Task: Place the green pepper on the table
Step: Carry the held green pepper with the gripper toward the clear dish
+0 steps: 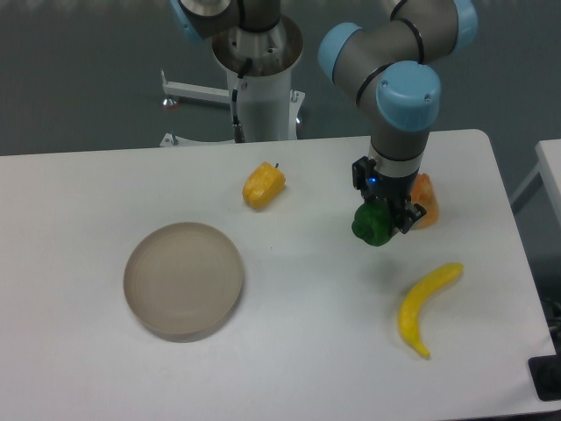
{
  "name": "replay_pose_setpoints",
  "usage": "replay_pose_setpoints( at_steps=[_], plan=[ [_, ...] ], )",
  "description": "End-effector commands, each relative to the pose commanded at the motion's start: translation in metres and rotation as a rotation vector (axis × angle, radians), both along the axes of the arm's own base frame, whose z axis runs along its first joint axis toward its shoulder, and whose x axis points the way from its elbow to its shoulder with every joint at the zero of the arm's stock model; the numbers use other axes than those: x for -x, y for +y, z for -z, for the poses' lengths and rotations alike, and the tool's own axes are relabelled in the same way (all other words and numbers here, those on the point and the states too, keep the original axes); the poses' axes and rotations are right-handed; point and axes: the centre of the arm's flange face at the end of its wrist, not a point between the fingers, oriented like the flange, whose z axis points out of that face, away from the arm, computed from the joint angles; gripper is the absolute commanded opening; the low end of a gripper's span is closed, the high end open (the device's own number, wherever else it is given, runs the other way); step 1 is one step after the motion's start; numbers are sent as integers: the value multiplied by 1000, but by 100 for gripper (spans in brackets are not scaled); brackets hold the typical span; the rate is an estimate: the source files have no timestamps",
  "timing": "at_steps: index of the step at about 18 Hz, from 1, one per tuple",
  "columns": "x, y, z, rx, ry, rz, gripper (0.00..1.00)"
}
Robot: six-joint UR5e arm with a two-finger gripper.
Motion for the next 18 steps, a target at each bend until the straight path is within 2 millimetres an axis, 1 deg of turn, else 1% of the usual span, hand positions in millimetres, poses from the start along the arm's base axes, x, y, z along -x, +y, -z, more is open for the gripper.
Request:
replay_pose_setpoints(
  at_steps=[7, 9, 10, 12, 13, 15, 18],
  plan=[
    [-1, 2, 3, -4, -9, -13, 14],
    [-4, 11, 14, 2, -23, -32, 13],
    [-6, 17, 19, -1, -32, -56, 13],
    [-18, 40, 25, -7, -36, -90, 13],
    [-24, 55, 33, -17, -35, -135, 13],
    [-39, 77, 45, -37, -28, -184, 13],
    [-56, 101, 66, -53, -30, -242, 13]
  ],
)
